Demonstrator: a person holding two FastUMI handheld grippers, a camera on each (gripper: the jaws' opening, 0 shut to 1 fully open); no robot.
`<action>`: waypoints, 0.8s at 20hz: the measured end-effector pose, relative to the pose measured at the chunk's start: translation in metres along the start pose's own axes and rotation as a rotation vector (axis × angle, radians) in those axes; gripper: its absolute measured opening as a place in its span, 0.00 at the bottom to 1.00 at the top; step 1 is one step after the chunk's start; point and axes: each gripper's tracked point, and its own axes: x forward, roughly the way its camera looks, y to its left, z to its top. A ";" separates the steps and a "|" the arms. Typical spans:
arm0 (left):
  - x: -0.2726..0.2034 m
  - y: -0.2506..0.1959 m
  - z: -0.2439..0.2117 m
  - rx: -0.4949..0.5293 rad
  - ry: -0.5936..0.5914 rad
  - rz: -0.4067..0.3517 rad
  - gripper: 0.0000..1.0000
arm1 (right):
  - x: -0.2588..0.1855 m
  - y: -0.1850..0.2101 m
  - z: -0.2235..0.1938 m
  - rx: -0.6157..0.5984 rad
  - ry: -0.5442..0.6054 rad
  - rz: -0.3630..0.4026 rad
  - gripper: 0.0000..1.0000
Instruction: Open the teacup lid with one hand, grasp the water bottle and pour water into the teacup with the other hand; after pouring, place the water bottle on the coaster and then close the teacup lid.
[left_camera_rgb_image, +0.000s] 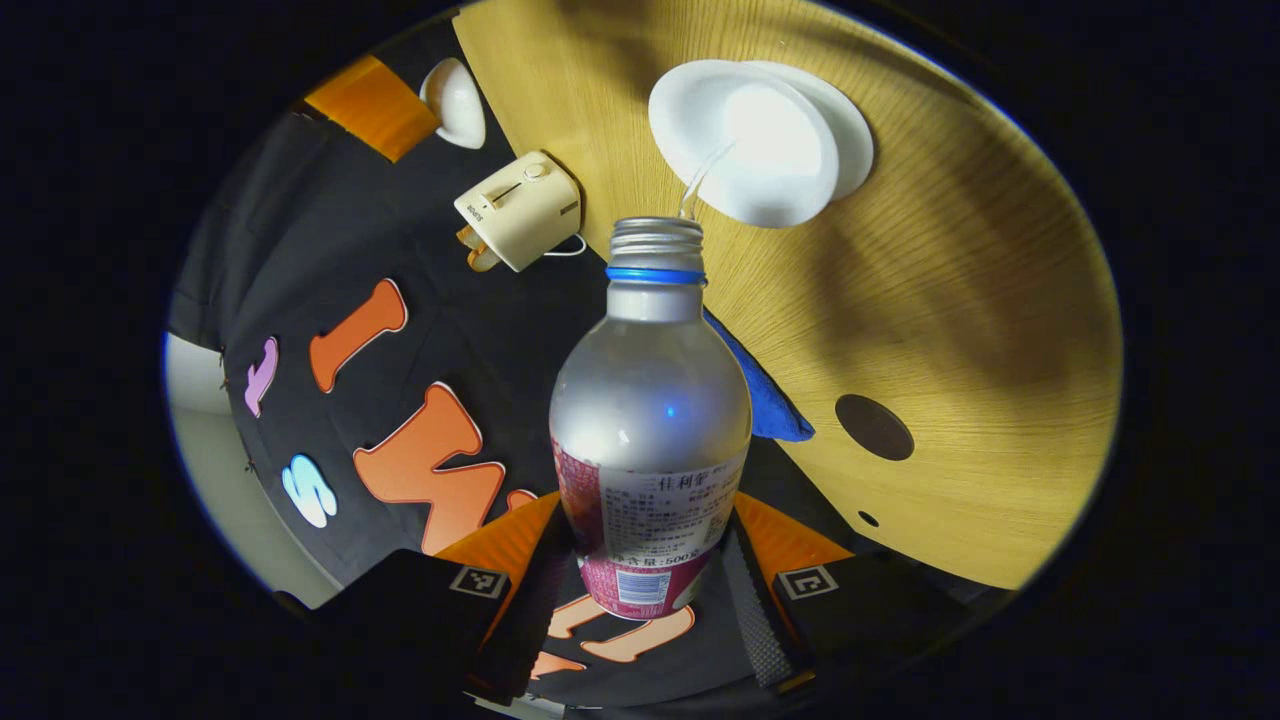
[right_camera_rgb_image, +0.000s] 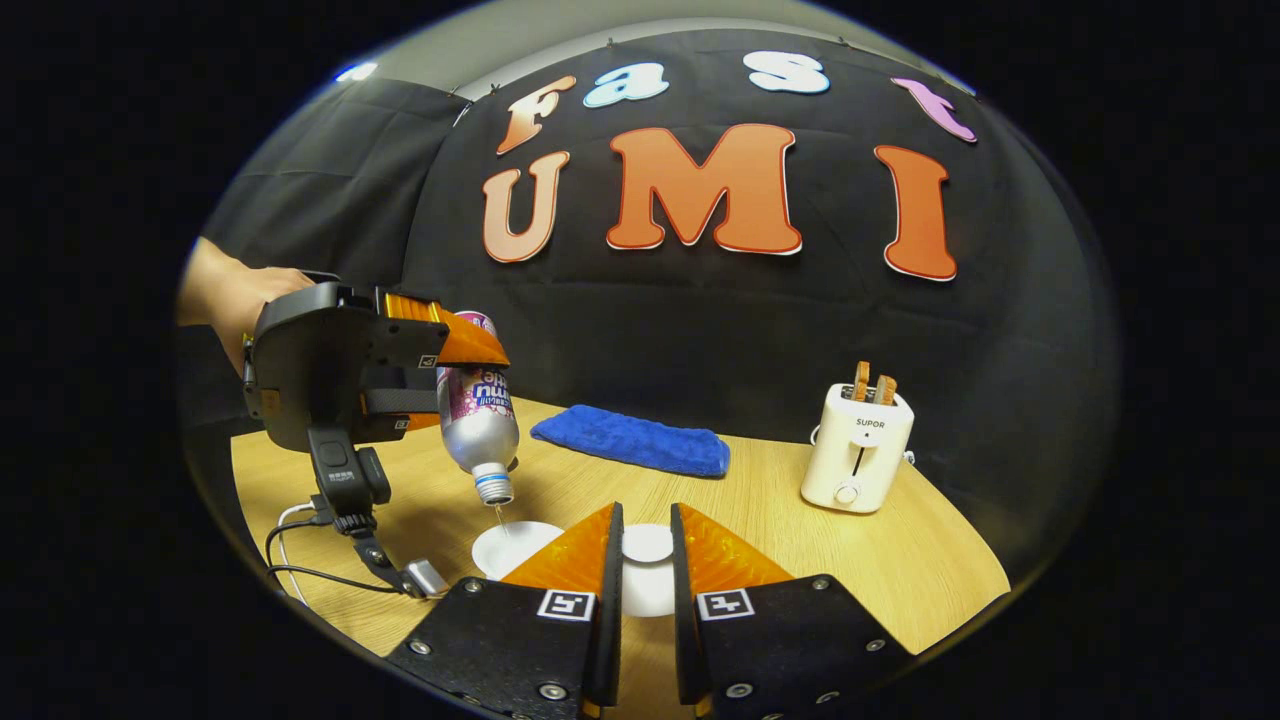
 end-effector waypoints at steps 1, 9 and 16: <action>-0.001 0.001 0.002 0.009 -0.001 0.001 0.82 | 0.001 -0.001 -0.001 0.002 0.001 0.000 0.23; -0.006 0.005 0.006 0.029 -0.008 0.023 0.82 | 0.003 0.002 0.000 0.001 0.004 0.015 0.23; -0.003 0.007 0.002 -0.031 -0.012 0.044 0.83 | 0.005 0.004 -0.001 0.009 0.008 0.022 0.23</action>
